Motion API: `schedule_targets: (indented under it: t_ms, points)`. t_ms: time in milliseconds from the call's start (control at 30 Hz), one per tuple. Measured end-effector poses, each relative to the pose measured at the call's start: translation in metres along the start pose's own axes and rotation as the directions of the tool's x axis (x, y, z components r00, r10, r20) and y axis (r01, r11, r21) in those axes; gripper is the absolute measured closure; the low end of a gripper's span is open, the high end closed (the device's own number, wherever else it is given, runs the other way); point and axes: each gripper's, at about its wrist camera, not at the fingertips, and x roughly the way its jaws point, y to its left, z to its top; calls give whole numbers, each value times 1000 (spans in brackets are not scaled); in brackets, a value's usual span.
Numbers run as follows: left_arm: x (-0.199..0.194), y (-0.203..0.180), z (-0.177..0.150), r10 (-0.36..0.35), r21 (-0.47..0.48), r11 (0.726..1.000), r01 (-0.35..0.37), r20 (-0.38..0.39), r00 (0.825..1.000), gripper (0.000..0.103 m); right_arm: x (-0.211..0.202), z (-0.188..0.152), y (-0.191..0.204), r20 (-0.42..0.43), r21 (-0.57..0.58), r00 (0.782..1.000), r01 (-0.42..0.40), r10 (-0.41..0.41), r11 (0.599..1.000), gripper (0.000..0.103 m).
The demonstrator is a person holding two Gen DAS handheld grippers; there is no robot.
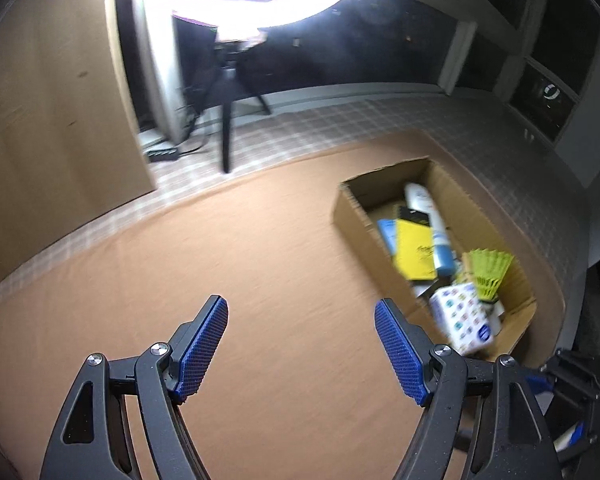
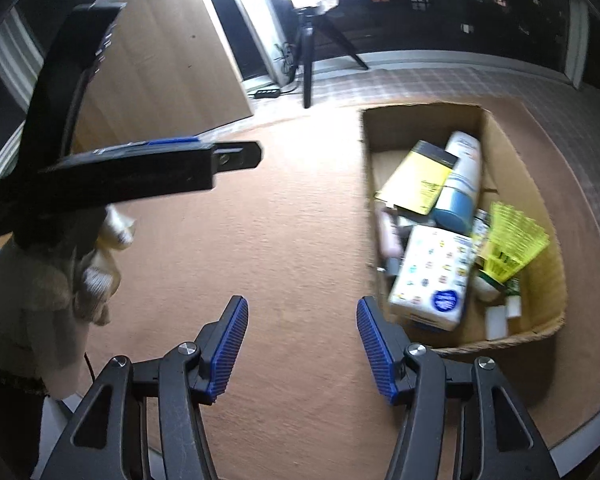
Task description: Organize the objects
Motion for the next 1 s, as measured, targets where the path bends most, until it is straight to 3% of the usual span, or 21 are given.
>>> schedule_targets:
  t_ms: [333,433,633,800,1000]
  points:
    - [-47,67,-57,79,-101,992,-76,24,997,24,17,6,50,26,-96,999,37,-34,995,45]
    - [-62,85,-77,96,-151,984,-90,30,995,24,24,6,64,32,-116,999,43,-39,992,39]
    - [-85,114,-126,152,-228,963,-145,11,988,24,34,5,95,44,-165,998,48,-41,985,38]
    - [-97,124,-160,205,-265,944,-199,-7,979,23,39,0,119,80,-232,994,95,-78,968,36]
    - [-110,125,-184,233,-303,925,-228,-20,972,21,41,-4,136,76,-254,995,86,-68,963,35]
